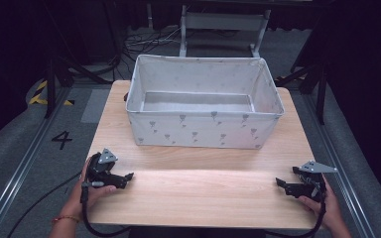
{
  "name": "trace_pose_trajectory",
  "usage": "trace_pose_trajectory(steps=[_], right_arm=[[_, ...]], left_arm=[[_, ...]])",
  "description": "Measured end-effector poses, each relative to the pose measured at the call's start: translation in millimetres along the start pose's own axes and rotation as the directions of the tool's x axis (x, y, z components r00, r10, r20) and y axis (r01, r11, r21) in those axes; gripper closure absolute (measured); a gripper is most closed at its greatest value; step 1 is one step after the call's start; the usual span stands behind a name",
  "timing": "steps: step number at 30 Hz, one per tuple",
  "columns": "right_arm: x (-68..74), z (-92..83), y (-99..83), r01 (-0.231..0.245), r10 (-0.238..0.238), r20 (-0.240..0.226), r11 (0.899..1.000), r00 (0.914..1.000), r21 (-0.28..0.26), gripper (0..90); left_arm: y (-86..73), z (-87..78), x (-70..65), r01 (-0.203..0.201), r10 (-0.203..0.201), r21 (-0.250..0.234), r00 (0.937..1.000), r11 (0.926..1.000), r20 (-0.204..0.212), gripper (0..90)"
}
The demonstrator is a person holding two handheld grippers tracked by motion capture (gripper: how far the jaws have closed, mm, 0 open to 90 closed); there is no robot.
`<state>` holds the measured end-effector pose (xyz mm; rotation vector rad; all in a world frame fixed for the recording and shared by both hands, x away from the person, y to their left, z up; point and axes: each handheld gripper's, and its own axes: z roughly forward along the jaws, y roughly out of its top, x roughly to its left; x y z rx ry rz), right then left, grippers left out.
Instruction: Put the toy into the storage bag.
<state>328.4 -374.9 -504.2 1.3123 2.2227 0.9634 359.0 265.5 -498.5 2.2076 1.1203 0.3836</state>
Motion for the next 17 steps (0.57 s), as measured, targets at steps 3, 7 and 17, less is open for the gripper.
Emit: trace_pose_trajectory(steps=[3, 7, 17], right_arm=[[0.1, 0.9, 0.6, -0.018, 0.017, 0.019, 1.0, 0.9997, 0.01, 8.9], [0.2, 1.9, 0.9, -0.029, 0.028, 0.033, 0.999, 0.999, 0.015, 6.7], [0.2, 2.0, 1.0, -0.03, 0.029, 0.033, 0.999, 0.999, 0.015, 6.6]], left_arm=[[0.1, 0.2, -0.7, 0.007, -0.007, -0.002, 1.0, 1.0, -0.004, 0.2], [0.1, 0.3, -0.7, 0.007, -0.007, -0.002, 1.0, 1.0, -0.004, 0.2], [0.2, 0.2, -0.7, 0.007, -0.007, -0.001, 1.0, 1.0, -0.005, 0.2]])
